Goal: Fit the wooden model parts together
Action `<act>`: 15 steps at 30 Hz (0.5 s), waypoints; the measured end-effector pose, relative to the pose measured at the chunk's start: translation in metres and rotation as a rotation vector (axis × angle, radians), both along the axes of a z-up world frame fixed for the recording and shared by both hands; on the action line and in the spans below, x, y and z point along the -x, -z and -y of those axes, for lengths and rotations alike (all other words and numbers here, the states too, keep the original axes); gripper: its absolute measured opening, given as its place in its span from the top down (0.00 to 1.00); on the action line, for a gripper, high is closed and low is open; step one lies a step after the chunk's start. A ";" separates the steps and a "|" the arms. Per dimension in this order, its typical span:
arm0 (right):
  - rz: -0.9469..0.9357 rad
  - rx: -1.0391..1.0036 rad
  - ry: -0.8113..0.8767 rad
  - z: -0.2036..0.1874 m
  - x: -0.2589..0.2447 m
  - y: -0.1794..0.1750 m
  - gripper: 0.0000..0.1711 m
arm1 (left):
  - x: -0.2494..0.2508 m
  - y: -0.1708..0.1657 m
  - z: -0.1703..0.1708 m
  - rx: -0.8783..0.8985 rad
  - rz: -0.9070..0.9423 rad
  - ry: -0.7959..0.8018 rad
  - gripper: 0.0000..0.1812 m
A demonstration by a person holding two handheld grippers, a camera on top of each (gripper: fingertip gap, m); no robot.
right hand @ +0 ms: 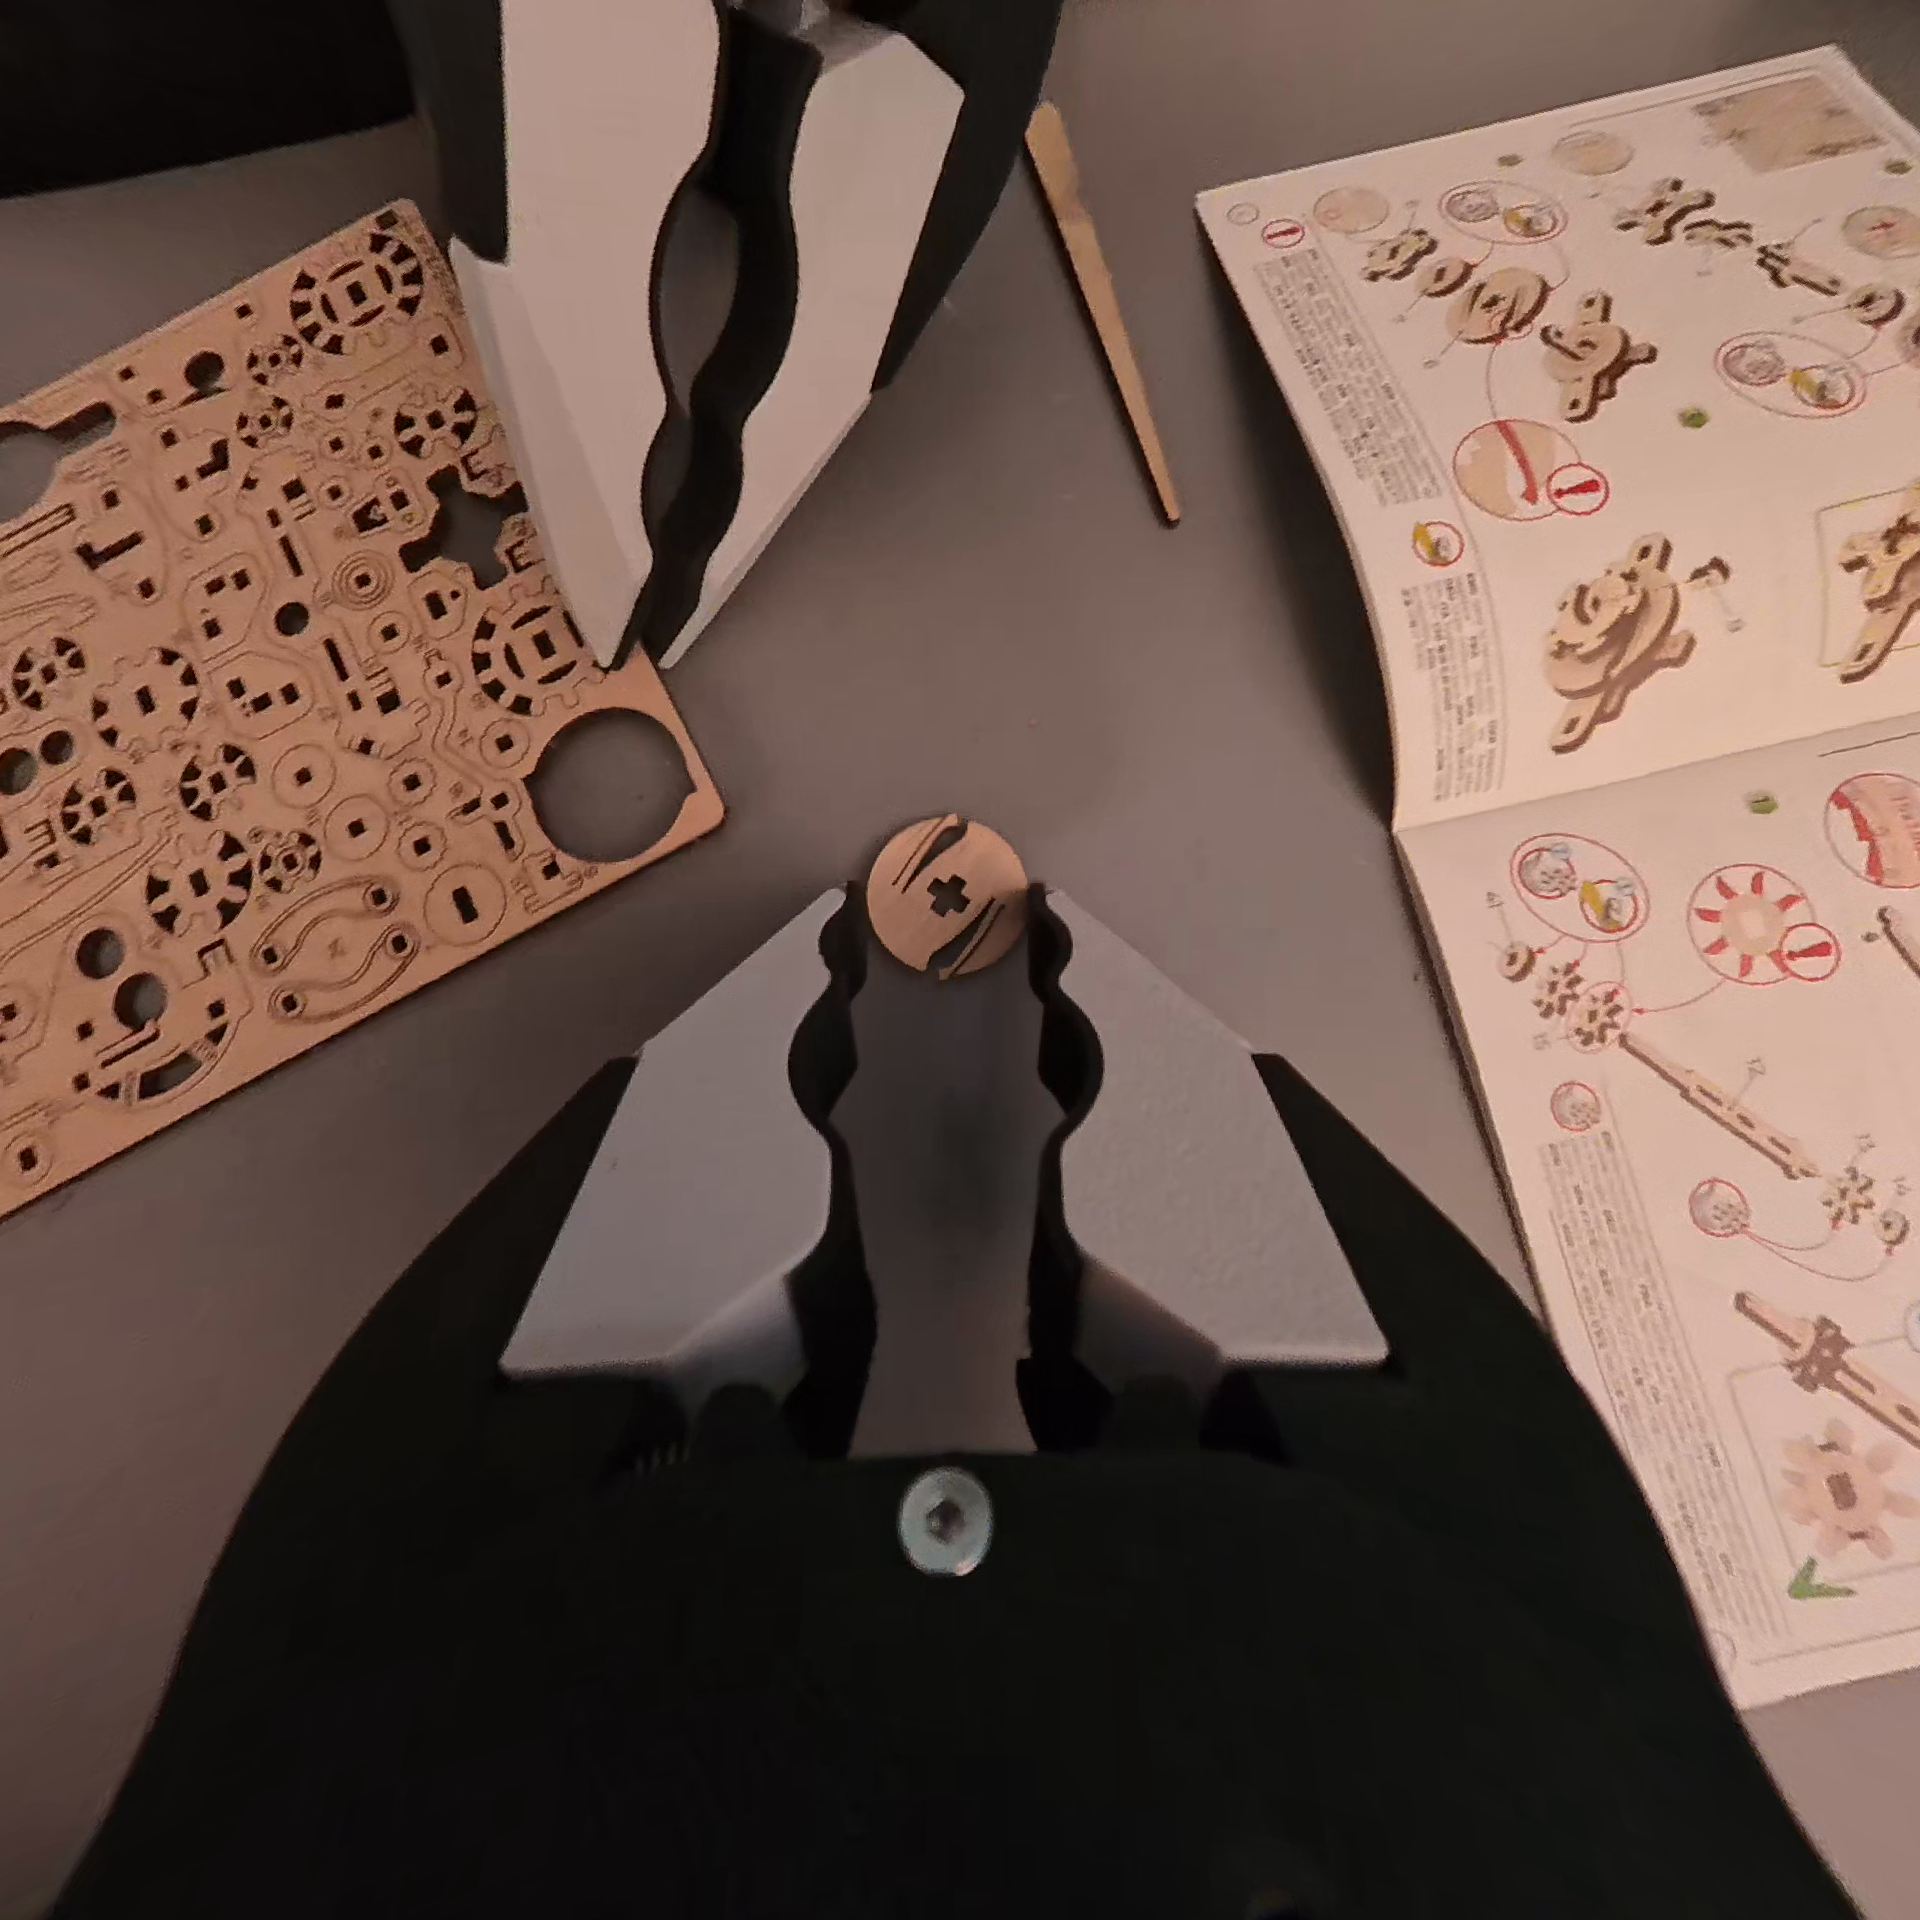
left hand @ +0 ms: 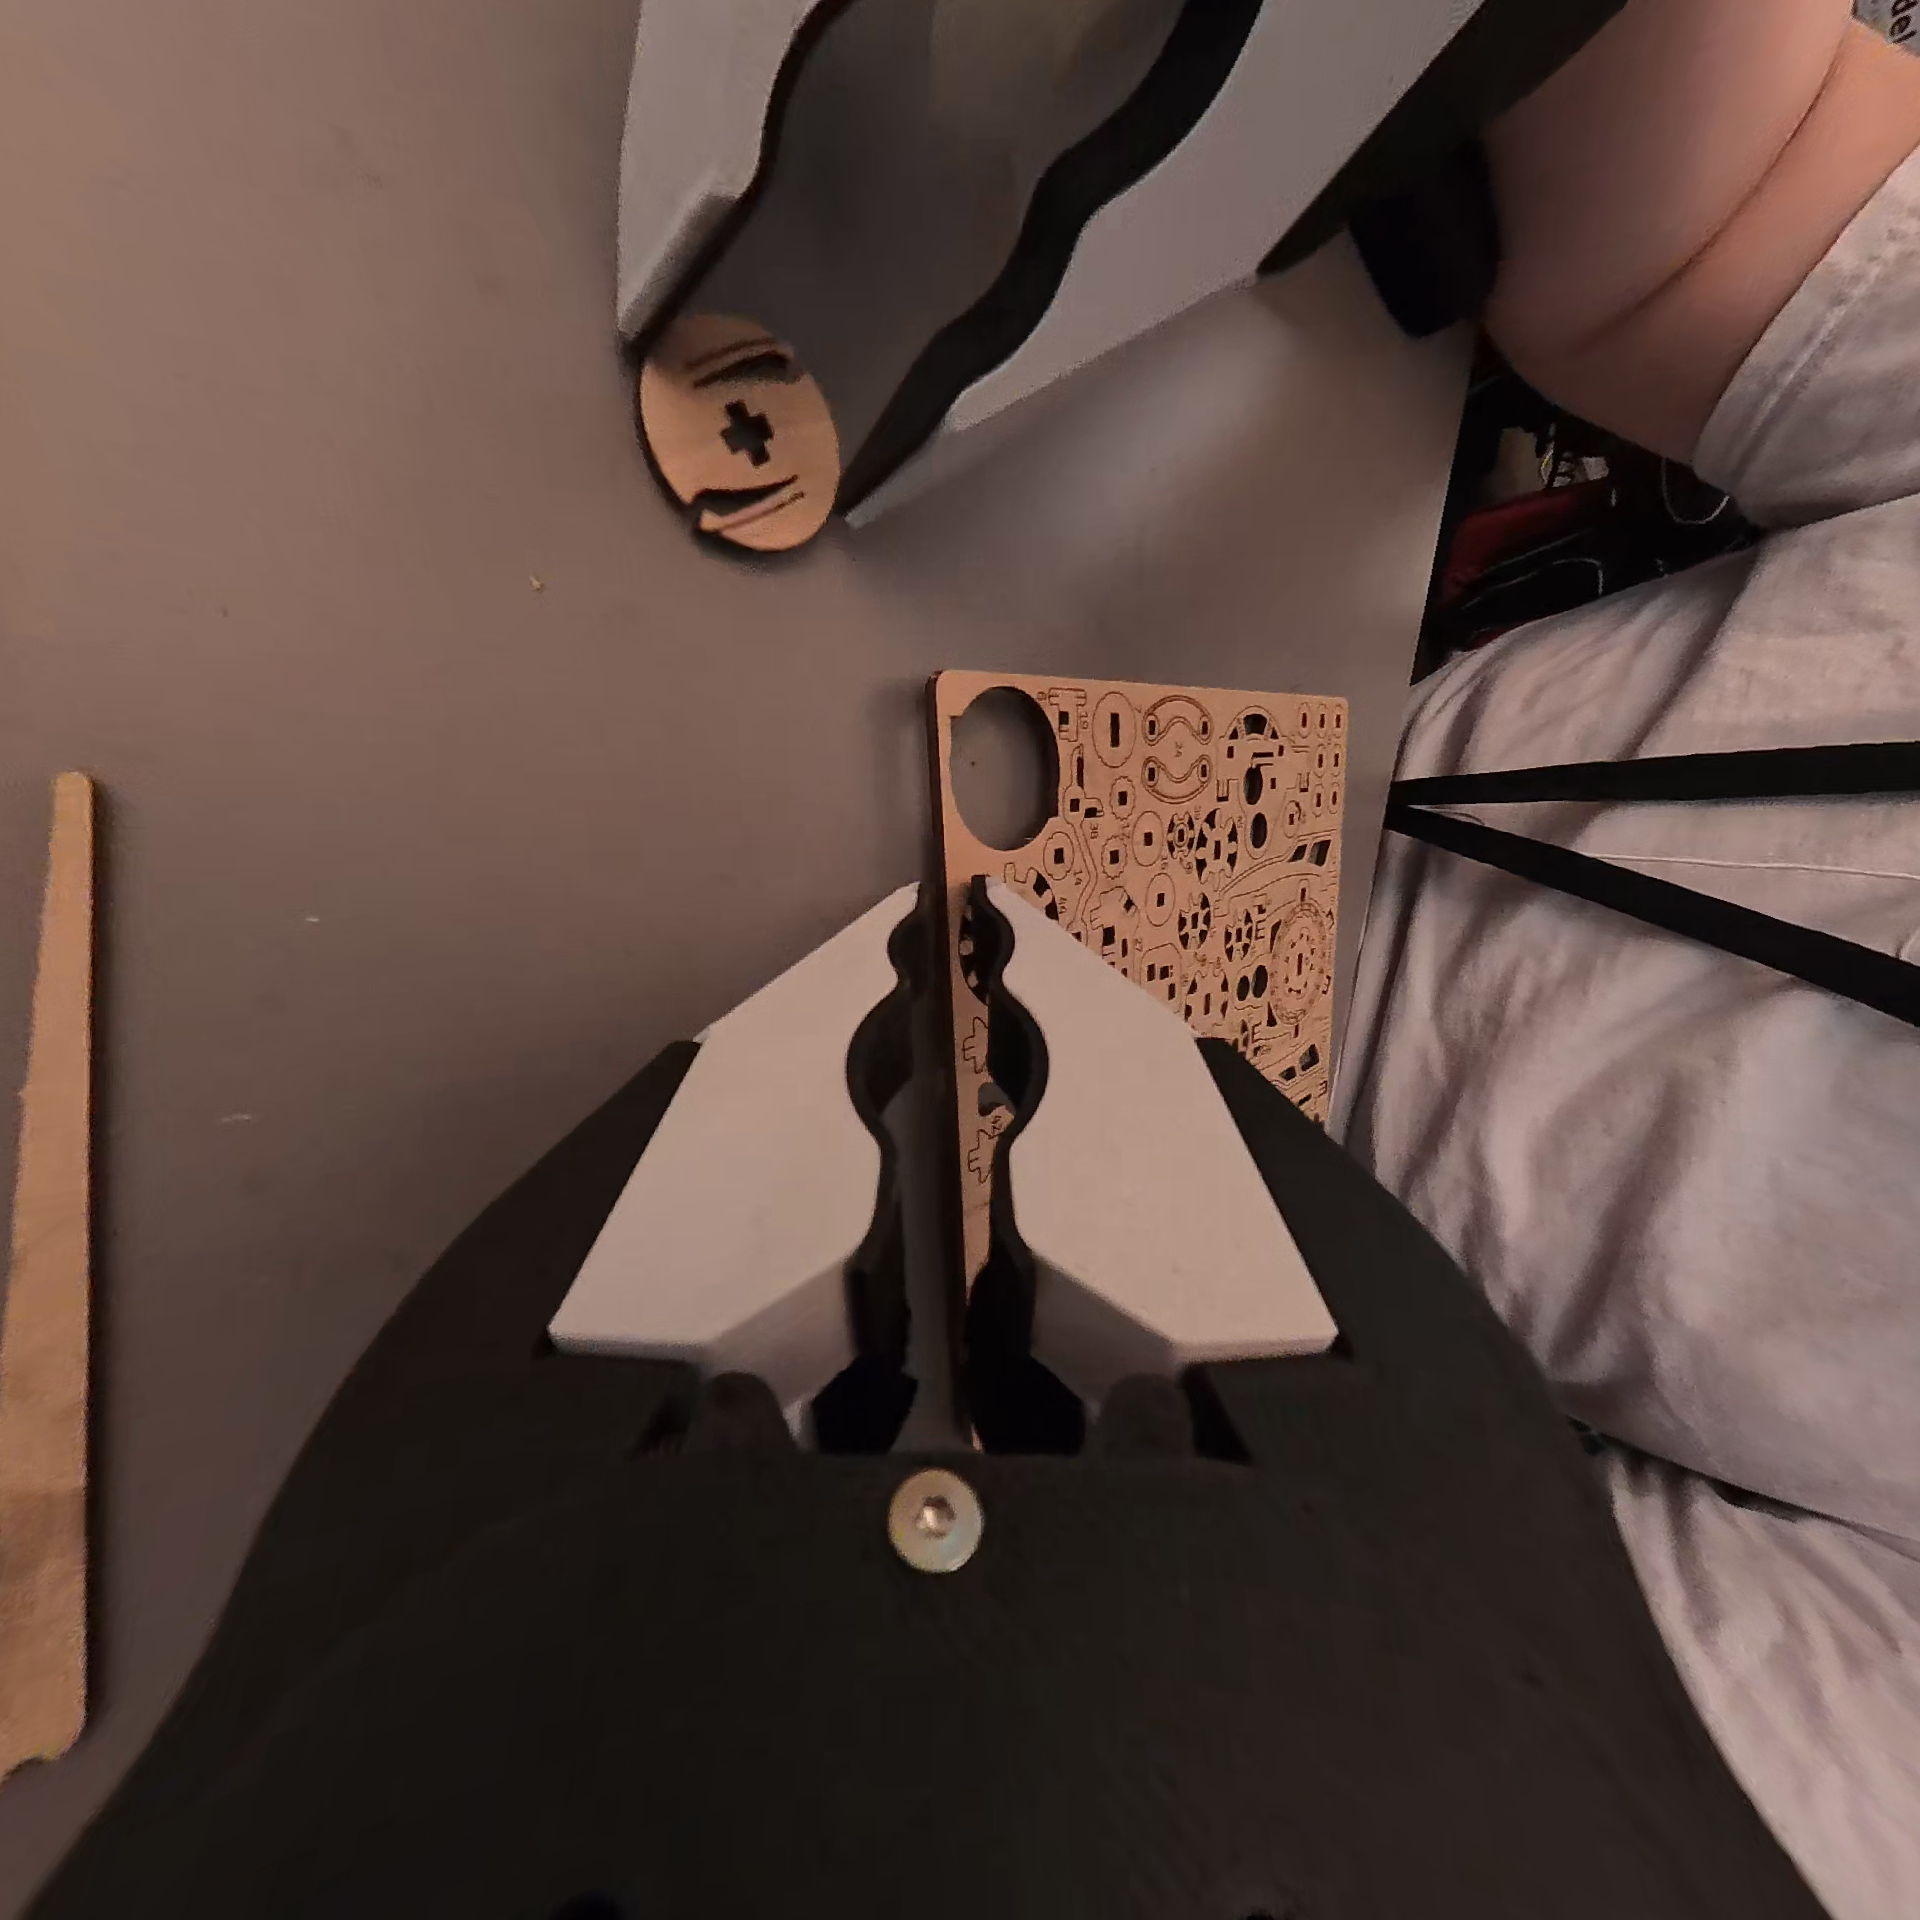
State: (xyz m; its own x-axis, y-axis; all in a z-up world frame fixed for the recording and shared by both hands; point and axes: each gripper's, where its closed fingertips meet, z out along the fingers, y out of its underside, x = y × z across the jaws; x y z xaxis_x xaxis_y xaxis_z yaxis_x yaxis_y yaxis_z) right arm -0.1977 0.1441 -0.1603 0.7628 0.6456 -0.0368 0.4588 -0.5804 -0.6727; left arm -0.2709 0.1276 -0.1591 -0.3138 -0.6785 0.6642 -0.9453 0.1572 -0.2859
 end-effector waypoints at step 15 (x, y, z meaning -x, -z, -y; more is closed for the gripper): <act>-0.449 0.122 -0.123 0.019 0.048 -0.034 0.67 | 0.003 -0.024 0.005 0.007 0.082 0.053 0.98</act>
State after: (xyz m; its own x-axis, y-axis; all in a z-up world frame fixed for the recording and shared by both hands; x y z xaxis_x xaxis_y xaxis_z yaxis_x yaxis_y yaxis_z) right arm -0.2457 0.1251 -0.1261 0.5725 0.7003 -0.4264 0.2085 -0.6274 -0.7503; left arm -0.2742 0.1225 -0.1354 -0.4027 -0.6552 0.6392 -0.9089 0.2039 -0.3636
